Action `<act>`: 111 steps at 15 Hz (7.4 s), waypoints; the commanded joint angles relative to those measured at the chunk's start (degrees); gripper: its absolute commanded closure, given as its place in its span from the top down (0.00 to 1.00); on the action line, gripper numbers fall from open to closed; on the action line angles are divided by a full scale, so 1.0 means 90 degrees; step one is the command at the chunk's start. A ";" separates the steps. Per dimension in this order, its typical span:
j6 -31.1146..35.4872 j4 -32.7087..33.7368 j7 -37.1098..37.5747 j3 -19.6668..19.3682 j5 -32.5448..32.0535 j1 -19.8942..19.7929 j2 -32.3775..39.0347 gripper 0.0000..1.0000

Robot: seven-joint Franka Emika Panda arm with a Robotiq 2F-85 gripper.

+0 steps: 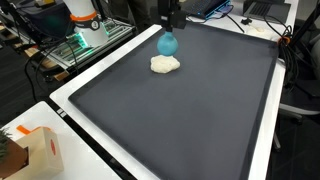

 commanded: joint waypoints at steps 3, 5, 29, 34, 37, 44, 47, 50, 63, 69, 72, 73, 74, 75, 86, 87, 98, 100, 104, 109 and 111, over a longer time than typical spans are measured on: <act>0.0586 -0.0136 0.2523 0.0088 -0.1330 0.0320 0.0204 0.25; 0.0712 -0.0168 0.3469 0.0091 -0.1919 0.0447 0.0327 0.25; -0.1785 0.0643 0.8580 0.0095 -0.4542 0.1252 0.2484 0.25; -0.1750 0.0740 0.8366 0.0091 -0.4526 0.1233 0.2692 0.25; -0.1703 0.0705 0.8095 0.0102 -0.4537 0.1215 0.2688 0.25; -0.1689 0.0589 0.7137 0.0118 -0.4596 0.1206 0.2514 0.25; -0.1689 0.0528 0.6670 0.0130 -0.4587 0.1205 0.2401 0.25; -0.1659 0.0453 0.6177 0.0152 -0.4543 0.1189 0.2255 0.25; -0.0883 -0.0193 0.4187 0.0407 -0.4209 0.1048 0.1078 0.25; -0.0076 -0.0676 0.3265 0.0436 -0.3646 0.0922 0.0434 0.25; 0.0264 -0.0836 0.2786 0.0422 -0.3306 0.0866 0.0188 0.25; 0.0369 -0.0849 0.2646 0.0418 -0.3199 0.0851 0.0150 0.25; 0.0487 -0.0883 0.2482 0.0414 -0.3085 0.0832 0.0089 0.25; 0.0580 -0.0913 0.2347 0.0408 -0.2979 0.0815 0.0039 0.25; 0.1424 -0.1243 0.0607 0.0355 -0.1568 0.0615 -0.0385 0.25; 0.1516 -0.1290 0.0392 0.0345 -0.1414 0.0588 -0.0414 0.25; 0.2260 -0.1884 -0.2759 0.0066 0.1343 0.0243 -0.0651 0.25; 0.2264 -0.1963 -0.3314 -0.0001 0.1828 0.0199 -0.0678 0.25; 0.2158 -0.2072 -0.4347 -0.0144 0.2736 0.0111 -0.0719 0.25; 0.1995 -0.2241 -0.5639 -0.0347 0.3776 -0.0009 -0.0800 0.25; 0.1895 -0.2300 -0.6097 -0.0431 0.4112 -0.0064 -0.0804 0.25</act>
